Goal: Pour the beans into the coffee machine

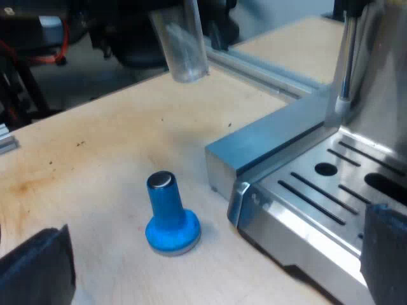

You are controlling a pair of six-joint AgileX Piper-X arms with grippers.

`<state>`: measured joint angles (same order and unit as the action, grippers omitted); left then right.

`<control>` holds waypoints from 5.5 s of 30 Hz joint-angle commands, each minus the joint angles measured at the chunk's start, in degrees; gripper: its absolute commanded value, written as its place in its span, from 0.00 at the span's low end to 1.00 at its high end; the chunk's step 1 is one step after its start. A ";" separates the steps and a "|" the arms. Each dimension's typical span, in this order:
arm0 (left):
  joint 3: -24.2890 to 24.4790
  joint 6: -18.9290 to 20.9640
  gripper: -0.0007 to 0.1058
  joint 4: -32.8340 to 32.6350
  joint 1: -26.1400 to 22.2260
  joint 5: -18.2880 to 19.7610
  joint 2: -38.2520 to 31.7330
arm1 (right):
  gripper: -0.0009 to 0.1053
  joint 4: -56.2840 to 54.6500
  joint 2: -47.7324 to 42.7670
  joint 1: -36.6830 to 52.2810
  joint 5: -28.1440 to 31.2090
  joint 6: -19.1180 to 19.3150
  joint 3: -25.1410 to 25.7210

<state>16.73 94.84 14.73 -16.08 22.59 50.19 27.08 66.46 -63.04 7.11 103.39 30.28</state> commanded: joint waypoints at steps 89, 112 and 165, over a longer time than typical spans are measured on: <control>7.59 3.04 0.77 -50.41 5.73 -0.54 -13.24 | 0.87 -4.14 -1.13 0.04 0.82 -3.69 0.68; 31.44 3.04 0.77 -68.77 12.39 -0.54 -16.23 | 0.87 -53.13 -17.50 0.04 -0.88 -12.68 20.15; 46.55 2.78 0.77 -77.87 17.25 -6.56 -30.09 | 0.87 -99.79 -32.86 60.19 -15.11 6.46 44.33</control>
<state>62.85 97.19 -63.17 0.85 17.01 20.72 -72.23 34.59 -2.43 -7.53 108.17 74.07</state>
